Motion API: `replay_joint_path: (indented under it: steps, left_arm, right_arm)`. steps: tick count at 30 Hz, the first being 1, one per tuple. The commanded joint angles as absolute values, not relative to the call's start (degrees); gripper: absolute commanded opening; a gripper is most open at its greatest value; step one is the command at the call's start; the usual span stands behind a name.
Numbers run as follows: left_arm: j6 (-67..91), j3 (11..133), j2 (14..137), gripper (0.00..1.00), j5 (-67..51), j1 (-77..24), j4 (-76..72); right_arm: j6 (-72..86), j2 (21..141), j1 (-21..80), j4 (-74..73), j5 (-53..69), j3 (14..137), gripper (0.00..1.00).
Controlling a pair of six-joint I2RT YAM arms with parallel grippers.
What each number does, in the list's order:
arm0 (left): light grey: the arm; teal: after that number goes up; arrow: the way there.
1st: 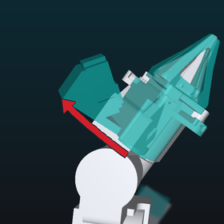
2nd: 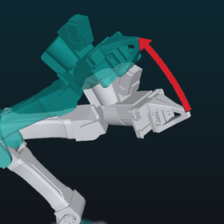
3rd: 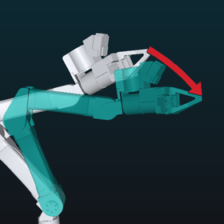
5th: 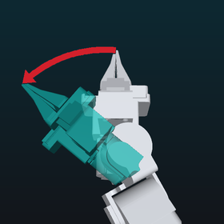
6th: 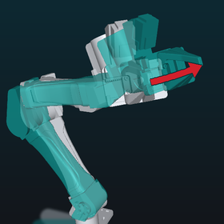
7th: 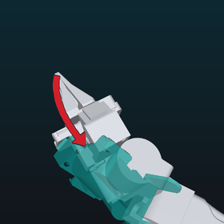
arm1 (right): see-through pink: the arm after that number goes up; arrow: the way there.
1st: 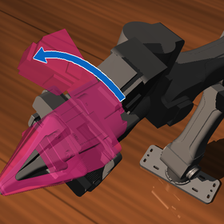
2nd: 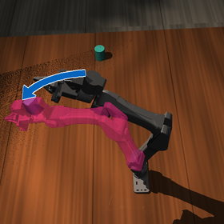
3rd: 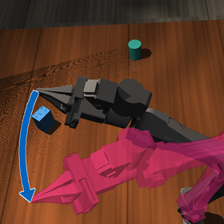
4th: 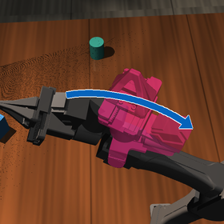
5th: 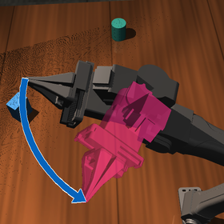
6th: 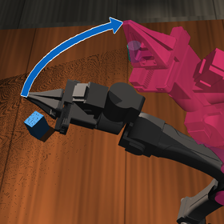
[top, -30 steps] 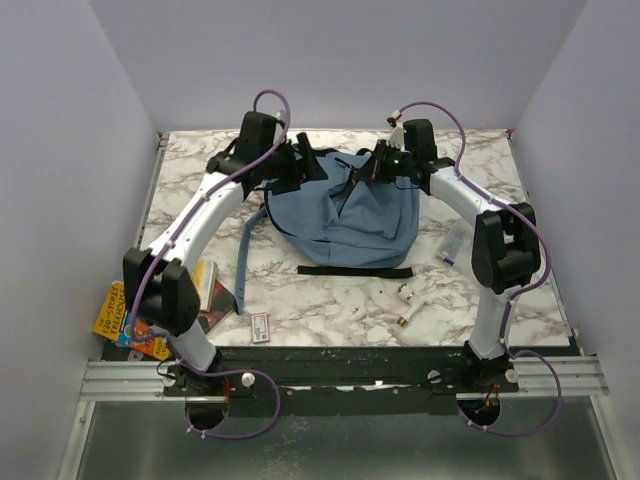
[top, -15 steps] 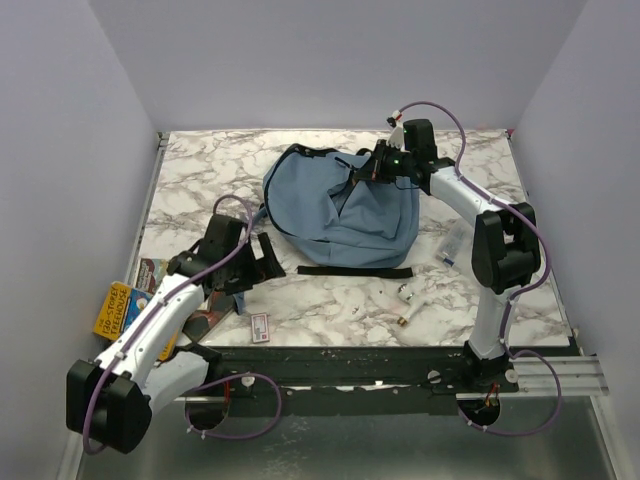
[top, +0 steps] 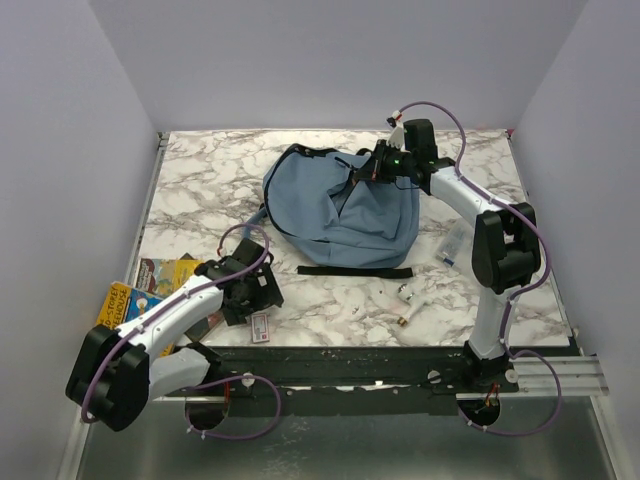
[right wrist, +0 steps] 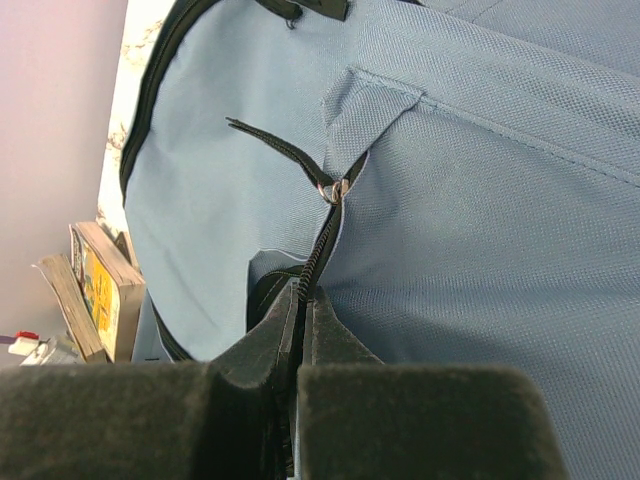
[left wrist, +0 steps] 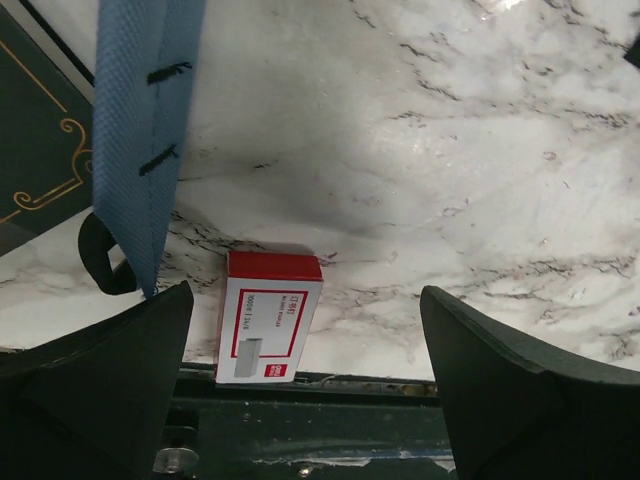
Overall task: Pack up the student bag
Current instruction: Pick up the stationery from the center of the board.
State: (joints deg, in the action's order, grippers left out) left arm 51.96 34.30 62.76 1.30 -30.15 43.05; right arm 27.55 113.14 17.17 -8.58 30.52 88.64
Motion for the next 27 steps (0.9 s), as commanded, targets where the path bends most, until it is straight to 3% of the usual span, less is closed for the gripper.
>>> replay_joint_path:
  steps: [1, 11, 23, 27]
  left_arm:
    - [54.84, 33.14, 64.05, 0.97, 5.77, -30.87, 44.03]
    - [57.46, 33.0, 63.89, 0.85, 3.28, -33.69, 46.29]
    - [57.63, 36.93, 69.1, 0.85, 2.14, -35.24, 45.09]
    - [57.31, 37.19, 71.29, 0.8, 0.16, -35.86, 42.1]
  right_arm:
    - [27.37, 110.75, 17.53, -5.89, 32.43, 88.54, 0.01]
    - [27.62, 110.66, 17.57, -5.47, 32.71, 88.42, 0.01]
    - [27.67, 110.04, 17.73, -5.28, 32.7, 88.07, 0.01]
    - [27.52, 109.79, 17.78, -5.36, 32.61, 88.04, 0.01]
